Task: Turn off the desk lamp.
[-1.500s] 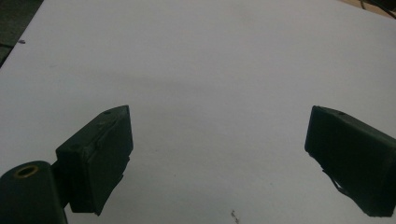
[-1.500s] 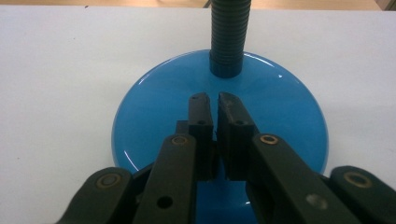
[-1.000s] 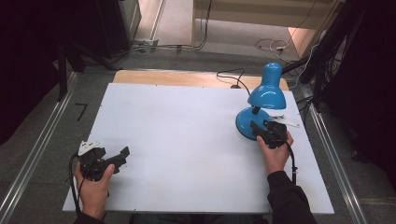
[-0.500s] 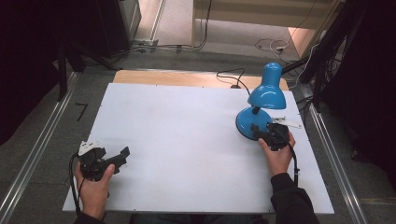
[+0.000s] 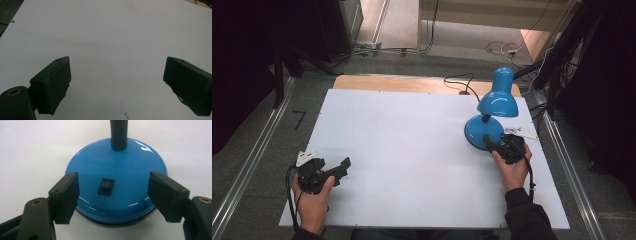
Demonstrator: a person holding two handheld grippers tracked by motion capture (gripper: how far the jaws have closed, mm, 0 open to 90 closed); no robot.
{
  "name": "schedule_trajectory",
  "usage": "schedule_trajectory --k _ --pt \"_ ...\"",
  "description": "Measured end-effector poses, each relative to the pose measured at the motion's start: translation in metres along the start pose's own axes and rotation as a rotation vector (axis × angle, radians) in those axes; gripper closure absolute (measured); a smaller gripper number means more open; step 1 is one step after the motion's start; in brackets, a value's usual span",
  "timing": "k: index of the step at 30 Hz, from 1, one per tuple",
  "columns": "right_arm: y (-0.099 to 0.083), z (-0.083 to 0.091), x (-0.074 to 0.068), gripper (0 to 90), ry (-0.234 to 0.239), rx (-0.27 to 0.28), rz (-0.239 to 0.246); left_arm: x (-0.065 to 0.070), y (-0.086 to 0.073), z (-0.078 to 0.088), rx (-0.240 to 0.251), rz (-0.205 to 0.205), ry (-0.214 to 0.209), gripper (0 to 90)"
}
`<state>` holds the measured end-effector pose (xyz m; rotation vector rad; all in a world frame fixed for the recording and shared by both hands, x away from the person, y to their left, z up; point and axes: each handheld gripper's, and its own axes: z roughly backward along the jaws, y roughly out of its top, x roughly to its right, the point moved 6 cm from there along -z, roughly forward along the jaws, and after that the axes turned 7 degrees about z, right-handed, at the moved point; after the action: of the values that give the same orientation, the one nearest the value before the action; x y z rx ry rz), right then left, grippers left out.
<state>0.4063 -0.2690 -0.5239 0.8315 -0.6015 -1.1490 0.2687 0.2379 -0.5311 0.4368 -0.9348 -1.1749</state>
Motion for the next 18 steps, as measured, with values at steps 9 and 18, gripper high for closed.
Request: schedule_trajectory --k 9,18 --pt "-0.001 0.007 -0.001 23.9 0.012 0.000 0.015 0.000 0.000 0.000 0.001 0.000 0.000 8.4" --pt "-0.003 0.014 -0.001 22.7 0.016 0.010 0.020 0.000 0.000 0.000 0.002 0.001 -0.001 8.4"
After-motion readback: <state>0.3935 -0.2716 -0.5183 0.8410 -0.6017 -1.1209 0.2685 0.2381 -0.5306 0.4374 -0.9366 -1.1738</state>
